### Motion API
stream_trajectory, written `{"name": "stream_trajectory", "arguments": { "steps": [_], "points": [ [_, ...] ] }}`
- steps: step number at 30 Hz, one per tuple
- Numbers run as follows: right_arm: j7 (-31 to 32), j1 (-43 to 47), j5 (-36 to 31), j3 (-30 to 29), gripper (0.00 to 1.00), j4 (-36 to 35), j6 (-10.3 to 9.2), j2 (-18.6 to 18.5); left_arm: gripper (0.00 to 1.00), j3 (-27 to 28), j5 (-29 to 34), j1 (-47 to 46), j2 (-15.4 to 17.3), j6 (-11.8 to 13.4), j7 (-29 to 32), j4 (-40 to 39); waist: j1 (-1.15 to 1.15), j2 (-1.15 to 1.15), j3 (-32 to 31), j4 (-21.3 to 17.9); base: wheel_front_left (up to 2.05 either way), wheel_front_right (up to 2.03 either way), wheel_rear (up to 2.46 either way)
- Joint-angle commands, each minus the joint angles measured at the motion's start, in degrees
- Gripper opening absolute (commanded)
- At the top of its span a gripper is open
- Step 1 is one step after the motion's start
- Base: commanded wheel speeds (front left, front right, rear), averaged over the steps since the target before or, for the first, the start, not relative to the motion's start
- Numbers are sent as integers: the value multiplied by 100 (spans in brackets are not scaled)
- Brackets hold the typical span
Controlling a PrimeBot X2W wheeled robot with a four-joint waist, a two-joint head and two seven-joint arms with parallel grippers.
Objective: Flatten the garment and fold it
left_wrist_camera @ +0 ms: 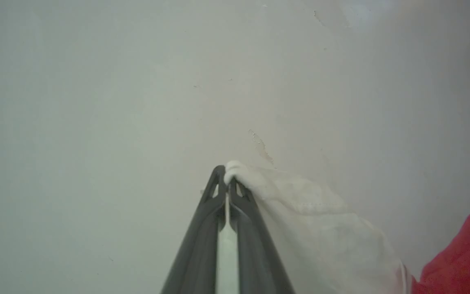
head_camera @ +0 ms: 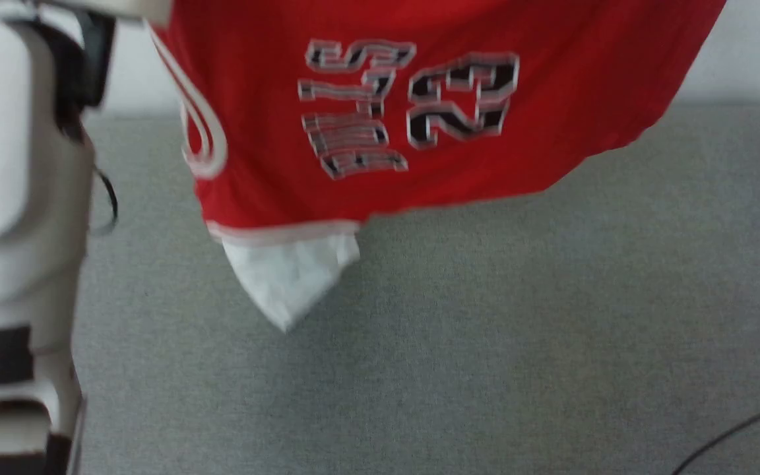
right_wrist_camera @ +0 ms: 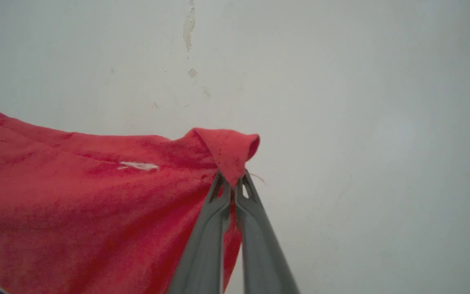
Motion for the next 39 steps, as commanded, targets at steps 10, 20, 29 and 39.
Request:
{"name": "stream_trajectory", "arguments": {
  "steps": [10, 20, 29, 39],
  "points": [
    [162, -2084, -685, -316, 0, 492, -5, 377, 0, 21, 235, -2645, 93, -104, -160, 1014, -1, 0, 1864, -230, 0, 0, 0],
    [-76, -3351, -966, -365, 0, 1220, -5, 446, 0, -22, 321, -4049, 51, -119, -445, 1861, -1, 0, 2611, -219, 0, 0, 0],
    [-605, -3312, -868, 113, 0, 2083, -5, 519, 0, 75, 179, -3580, 65, -77, -606, 2080, -1, 0, 2618, -134, 0, 0, 0],
    [-1217, -2016, -368, 1031, 0, 2392, -5, 501, 0, 423, -47, -1094, 137, 60, -617, 861, -1, 0, 1926, -32, 0, 0, 0]
  ]
}}
